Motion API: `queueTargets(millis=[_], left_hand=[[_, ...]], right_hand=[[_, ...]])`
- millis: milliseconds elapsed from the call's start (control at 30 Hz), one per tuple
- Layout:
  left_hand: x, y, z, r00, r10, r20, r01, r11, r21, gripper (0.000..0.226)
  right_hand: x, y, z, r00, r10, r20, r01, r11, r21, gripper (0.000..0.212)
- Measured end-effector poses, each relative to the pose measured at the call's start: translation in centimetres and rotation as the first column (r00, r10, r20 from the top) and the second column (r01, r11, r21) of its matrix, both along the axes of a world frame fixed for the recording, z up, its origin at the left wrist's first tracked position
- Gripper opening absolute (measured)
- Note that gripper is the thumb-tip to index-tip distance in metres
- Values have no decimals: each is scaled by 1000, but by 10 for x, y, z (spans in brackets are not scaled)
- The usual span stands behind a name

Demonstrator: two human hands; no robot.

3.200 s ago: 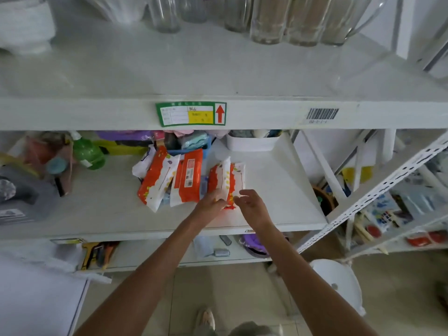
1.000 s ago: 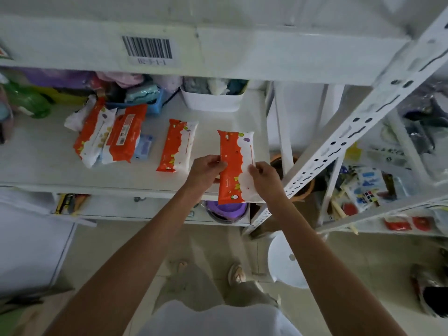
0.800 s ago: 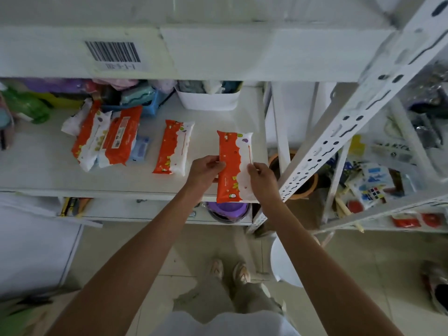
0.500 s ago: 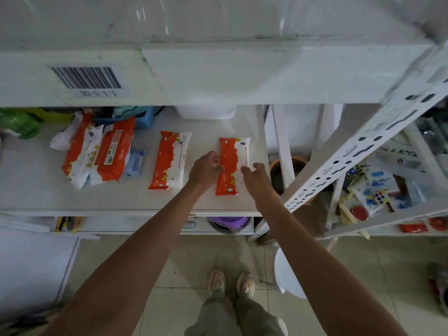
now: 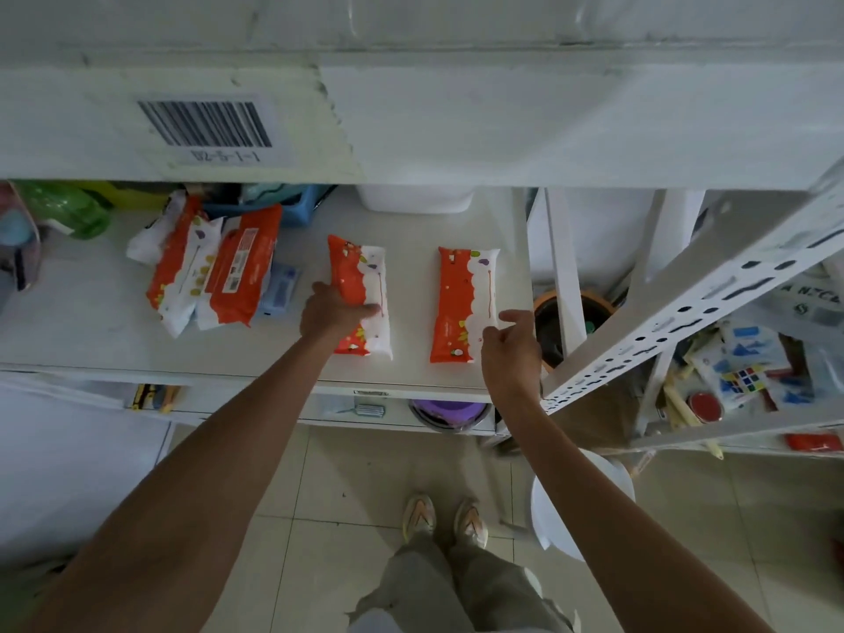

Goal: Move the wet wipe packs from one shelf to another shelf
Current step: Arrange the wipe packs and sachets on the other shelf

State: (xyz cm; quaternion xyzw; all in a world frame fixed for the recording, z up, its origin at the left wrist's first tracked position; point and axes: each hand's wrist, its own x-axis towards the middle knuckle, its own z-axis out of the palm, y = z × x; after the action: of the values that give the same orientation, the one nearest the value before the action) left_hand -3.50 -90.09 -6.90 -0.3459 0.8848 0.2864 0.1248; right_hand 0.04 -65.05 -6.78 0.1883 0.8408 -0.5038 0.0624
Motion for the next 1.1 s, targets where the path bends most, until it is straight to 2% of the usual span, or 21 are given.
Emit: queueTargets(millis=[100,167,200,267,367,467,533,600,700,767,833,900,1000,1100], left_hand=[[9,4,2,995,102,-23,-92,958,273,75],[16,19,6,981,175,-78,-116,866,486,64],[18,30,12,978,184,-103,-91,812,577,58],[16,53,23,975,138,-177,13,751,660,45],[4,84,38,960,41,-277,147,768,623,40],[-1,102,37,953,27,-302,163,797,582,47],[3,106,31,949,11,-315,165,835,525,44],[7,107,21,942,-81,-327,211,898,386,39],[9,106,10,925,-226,-307,302,925,230,33],[10,105,5,929,-222,-295,294,928,227,30],[13,103,5,943,-160,-292,247,924,292,28],[17,96,6,949,-111,-295,210,921,327,25],[24,71,11,952,-34,-303,147,922,358,21],[34,29,13,953,19,-303,89,937,338,22]], right_hand=[[-1,-11,4,993,113,-14,-114,993,-38,19],[-4,-19,7,984,180,-11,-180,975,-130,17],[-5,-24,10,981,194,-4,-191,963,-192,19],[-8,-31,16,982,189,14,-177,942,-286,26],[-13,-32,22,996,93,-8,-91,944,-316,39],[-23,-23,13,1000,-10,-15,6,965,-264,40],[-28,-19,6,1000,-12,3,12,983,-182,41],[-31,-19,-1,999,34,29,-33,999,-33,48],[-30,-19,-9,996,73,42,-79,982,171,52],[-29,-16,-14,998,41,54,-51,978,204,61],[-28,-15,-19,999,22,48,-31,979,202,76],[-26,-19,-17,997,66,-42,-51,955,293,82],[-27,-38,-4,920,200,-337,-60,921,384,66],[-29,-68,17,862,284,-419,-115,916,385,65]])
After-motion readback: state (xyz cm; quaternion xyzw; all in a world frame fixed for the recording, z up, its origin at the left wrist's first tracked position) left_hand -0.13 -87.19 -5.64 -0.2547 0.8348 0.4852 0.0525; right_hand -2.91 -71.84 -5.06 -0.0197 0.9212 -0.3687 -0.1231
